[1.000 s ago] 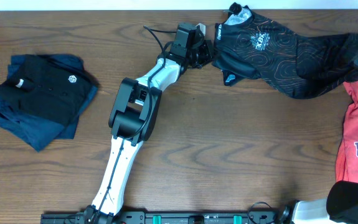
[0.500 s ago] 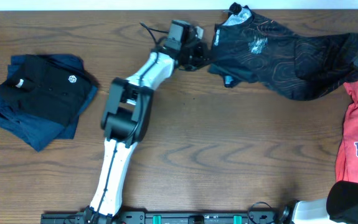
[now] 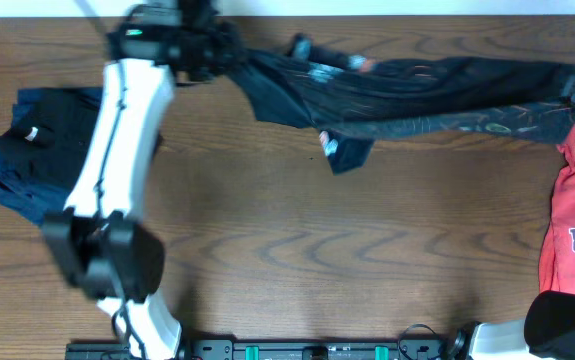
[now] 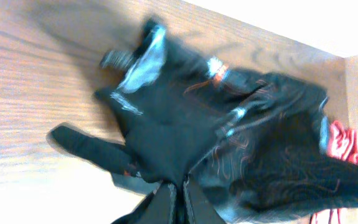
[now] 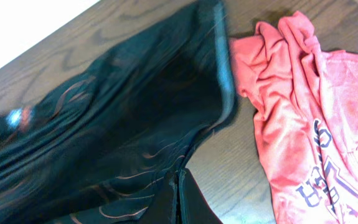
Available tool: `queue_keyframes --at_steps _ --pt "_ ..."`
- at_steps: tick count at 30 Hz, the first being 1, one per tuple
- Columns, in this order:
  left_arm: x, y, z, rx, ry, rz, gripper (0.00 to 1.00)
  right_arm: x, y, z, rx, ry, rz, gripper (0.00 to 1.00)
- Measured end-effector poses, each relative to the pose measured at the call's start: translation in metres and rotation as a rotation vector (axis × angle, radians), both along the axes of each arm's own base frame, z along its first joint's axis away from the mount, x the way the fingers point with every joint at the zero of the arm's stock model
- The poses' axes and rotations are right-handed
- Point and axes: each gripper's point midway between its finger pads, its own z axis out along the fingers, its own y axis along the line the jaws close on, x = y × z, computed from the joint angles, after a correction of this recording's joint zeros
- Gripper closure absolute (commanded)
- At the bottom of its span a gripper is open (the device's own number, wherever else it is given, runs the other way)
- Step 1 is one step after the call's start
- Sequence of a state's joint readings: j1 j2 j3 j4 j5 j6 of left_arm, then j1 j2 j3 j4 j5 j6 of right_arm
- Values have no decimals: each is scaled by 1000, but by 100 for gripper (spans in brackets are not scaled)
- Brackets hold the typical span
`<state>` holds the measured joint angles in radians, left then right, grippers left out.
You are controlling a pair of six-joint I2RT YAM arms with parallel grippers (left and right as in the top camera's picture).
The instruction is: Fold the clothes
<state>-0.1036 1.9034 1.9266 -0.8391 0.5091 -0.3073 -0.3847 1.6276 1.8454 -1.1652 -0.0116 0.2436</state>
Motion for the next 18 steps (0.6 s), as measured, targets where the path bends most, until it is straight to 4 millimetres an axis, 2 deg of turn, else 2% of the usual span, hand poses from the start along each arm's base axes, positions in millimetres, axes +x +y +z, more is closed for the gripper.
queue_keyframes --at_steps 5,8,11,14,18 --pt "-35 50 79 14 -144 92 94 -3 2 16 -17 -49 2 99" --pt "-66 76 126 21 -247 153 94 -11 6 39 -40 -113 5 99" --pt "-100 96 163 30 -329 210 94 -25 13 69 -66 -195 10 99" --pt "-130 103 187 37 -387 239 94 -42 21 98 -94 -275 16 99" --pt "-160 100 205 39 -434 243 94 -64 31 131 -130 -371 22 99"
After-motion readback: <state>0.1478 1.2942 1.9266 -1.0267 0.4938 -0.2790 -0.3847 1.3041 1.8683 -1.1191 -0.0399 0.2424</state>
